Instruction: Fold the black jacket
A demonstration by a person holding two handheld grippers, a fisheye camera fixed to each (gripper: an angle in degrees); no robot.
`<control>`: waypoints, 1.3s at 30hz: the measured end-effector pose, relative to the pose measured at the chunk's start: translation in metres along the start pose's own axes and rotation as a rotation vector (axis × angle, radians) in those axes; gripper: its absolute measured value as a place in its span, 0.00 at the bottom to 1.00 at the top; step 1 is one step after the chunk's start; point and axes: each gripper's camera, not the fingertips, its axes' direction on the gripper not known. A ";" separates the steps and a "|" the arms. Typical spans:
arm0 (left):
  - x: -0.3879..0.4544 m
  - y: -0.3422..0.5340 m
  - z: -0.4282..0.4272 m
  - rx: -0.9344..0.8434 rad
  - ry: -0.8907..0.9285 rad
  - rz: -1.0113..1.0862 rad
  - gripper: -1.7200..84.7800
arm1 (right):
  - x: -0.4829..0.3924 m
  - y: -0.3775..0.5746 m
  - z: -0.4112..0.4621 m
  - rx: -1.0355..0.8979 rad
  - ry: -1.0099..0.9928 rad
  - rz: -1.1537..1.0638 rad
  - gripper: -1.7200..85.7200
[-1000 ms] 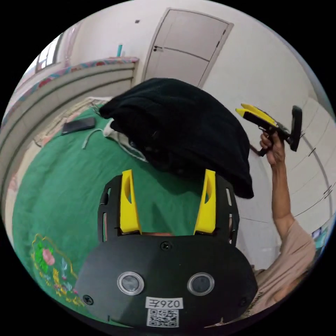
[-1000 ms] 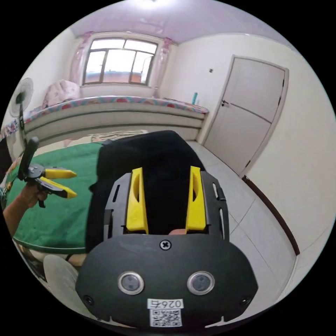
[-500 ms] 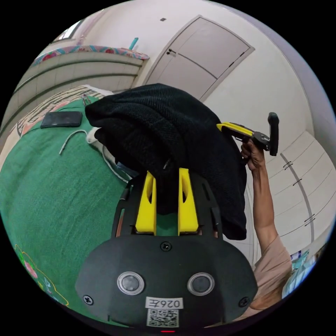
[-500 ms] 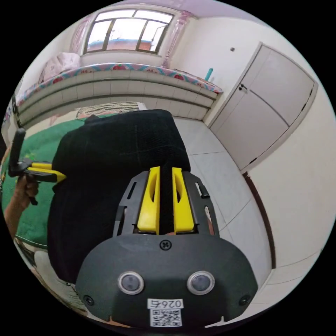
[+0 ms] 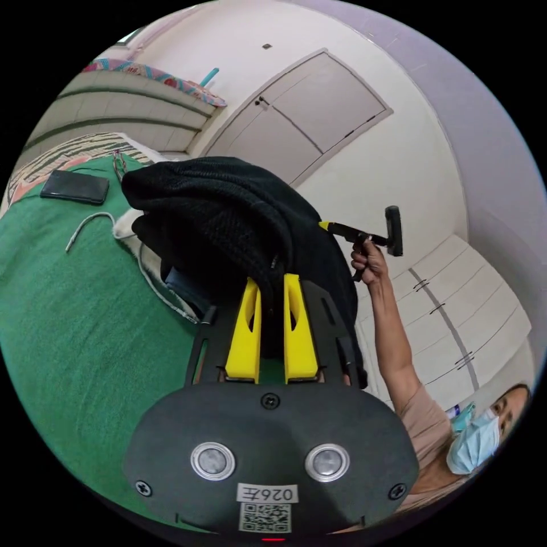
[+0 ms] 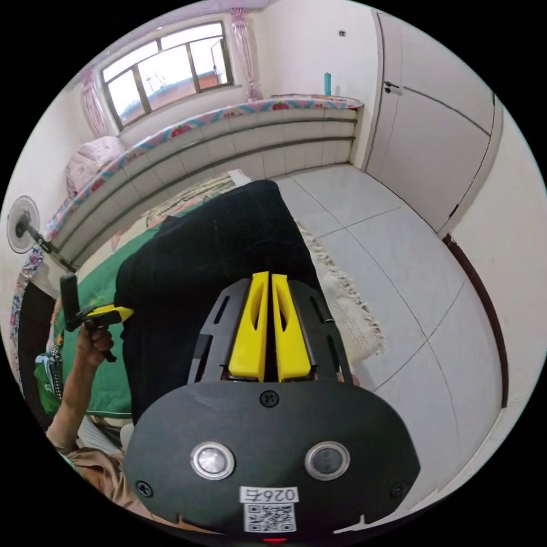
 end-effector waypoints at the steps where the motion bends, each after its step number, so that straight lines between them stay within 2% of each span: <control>1: -0.005 0.003 -0.008 0.019 0.056 -0.012 0.09 | -0.001 0.003 -0.006 0.022 -0.015 -0.002 0.01; 6: -0.003 0.014 -0.047 0.099 0.158 0.042 0.09 | -0.019 0.032 -0.064 0.235 -0.167 -0.011 0.00; 10: 0.008 0.024 -0.084 0.137 0.162 0.075 0.09 | -0.057 0.037 -0.099 0.287 -0.164 -0.055 0.00; 13: 0.007 0.039 -0.109 0.138 0.119 0.067 0.09 | -0.122 0.046 -0.120 0.297 -0.053 -0.201 0.01; 15: -0.001 0.055 -0.122 0.129 0.105 0.047 0.09 | -0.193 0.067 -0.127 0.302 0.052 -0.384 0.01; 18: -0.018 0.093 -0.144 0.148 0.161 -0.006 0.09 | -0.272 0.106 -0.132 0.334 0.093 -0.570 0.01; 20: -0.027 0.129 -0.166 0.220 0.281 -0.033 0.09 | -0.305 0.126 -0.142 0.364 0.046 -0.635 0.01; 24: -0.005 0.171 -0.218 0.293 0.344 0.042 0.08 | -0.356 0.143 -0.174 0.386 -0.141 -0.687 0.01; 31: 0.090 0.271 -0.410 0.395 0.113 0.192 0.08 | -0.467 0.169 -0.230 0.421 -0.336 -0.822 0.01; 34: 0.141 0.326 -0.507 0.442 0.023 0.174 0.08 | -0.513 0.182 -0.258 0.443 -0.537 -0.840 0.01; 36: 0.177 0.353 -0.557 0.417 -0.080 0.157 0.08 | -0.542 0.192 -0.264 0.424 -0.743 -0.804 0.00; 39: 0.231 0.383 -0.604 0.339 -0.377 0.162 0.09 | -0.569 0.201 -0.233 0.380 -0.837 -0.672 0.00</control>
